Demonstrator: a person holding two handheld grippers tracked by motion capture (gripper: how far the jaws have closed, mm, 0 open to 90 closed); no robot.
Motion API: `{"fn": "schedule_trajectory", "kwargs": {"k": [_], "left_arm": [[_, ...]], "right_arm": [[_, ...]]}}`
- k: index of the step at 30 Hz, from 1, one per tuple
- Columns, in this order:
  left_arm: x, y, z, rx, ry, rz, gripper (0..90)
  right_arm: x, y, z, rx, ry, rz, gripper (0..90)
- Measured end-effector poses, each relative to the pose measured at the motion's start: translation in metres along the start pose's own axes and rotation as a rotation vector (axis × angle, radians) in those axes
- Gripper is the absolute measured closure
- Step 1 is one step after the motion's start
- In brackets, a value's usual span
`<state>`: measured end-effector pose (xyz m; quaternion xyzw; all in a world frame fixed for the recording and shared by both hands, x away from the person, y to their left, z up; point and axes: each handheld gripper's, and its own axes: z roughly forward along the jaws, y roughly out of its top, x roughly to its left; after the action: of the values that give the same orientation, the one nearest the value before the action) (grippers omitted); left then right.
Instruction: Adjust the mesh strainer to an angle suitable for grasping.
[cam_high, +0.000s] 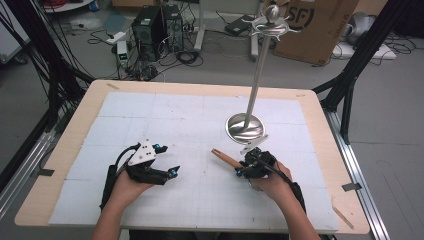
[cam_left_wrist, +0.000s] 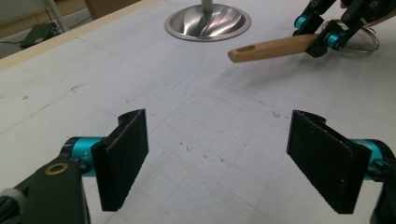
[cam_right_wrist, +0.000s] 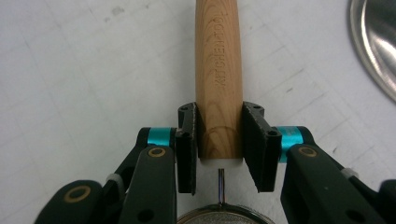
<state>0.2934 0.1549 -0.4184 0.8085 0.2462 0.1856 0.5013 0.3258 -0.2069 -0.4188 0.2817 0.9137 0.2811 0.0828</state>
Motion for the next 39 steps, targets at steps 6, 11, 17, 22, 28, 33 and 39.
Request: {"fn": "schedule_trajectory", "kwargs": {"k": [6, 11, 17, 22, 28, 33, 39], "left_arm": [[0.0, 0.001, -0.002, -0.017, 0.001, -0.008, 21.3], [0.002, 0.001, -0.002, -0.027, -0.003, -0.015, 21.4], [0.003, 0.001, -0.003, -0.04, -0.002, -0.02, 21.4], [0.003, 0.001, -0.005, -0.045, -0.005, -0.019, 21.4], [0.005, 0.0, -0.009, -0.051, 0.006, -0.022, 21.4], [0.007, 0.001, -0.011, -0.062, 0.012, -0.028, 21.4], [0.009, 0.001, -0.01, -0.062, 0.013, -0.028, 21.4]], "right_arm": [[0.001, 0.001, -0.012, -0.08, 0.006, 0.012, 68.2], [0.0, 0.0, -0.018, -0.113, 0.002, 0.018, 68.3], [0.001, -0.003, -0.028, -0.171, -0.001, 0.029, 68.3], [-0.003, -0.006, -0.035, -0.225, 0.012, 0.05, 68.2], [-0.008, -0.008, -0.043, -0.269, 0.019, 0.069, 68.2], [-0.008, -0.008, -0.046, -0.278, 0.014, 0.058, 68.2], [-0.008, -0.007, -0.051, -0.294, 0.014, 0.055, 68.2]]}}
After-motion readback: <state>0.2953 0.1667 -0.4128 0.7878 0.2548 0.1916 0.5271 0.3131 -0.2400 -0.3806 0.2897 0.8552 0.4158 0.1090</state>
